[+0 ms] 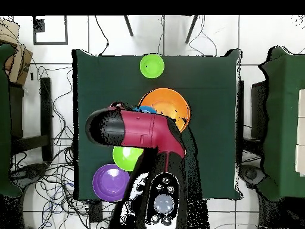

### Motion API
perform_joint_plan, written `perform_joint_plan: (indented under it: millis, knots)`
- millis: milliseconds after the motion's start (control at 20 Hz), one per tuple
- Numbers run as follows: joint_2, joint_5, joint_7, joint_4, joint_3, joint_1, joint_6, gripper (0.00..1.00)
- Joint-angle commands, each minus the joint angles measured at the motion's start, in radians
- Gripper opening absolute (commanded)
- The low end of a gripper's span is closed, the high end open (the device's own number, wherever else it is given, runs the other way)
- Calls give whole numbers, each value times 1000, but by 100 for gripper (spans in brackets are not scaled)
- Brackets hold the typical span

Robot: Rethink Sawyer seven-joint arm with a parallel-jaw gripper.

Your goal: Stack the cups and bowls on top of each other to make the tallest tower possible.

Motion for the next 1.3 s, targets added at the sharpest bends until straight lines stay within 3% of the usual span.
perform_joint_plan:
  millis: [50,550,1100,1300]
  knots:
    - [50,38,271,-14,-27,80,-80,0]
    - [45,91,322,-42,-91,149,-9,0]
    - [67,133,362,-55,-130,207,-1,0]
    - [89,140,409,-74,-183,260,20,0]
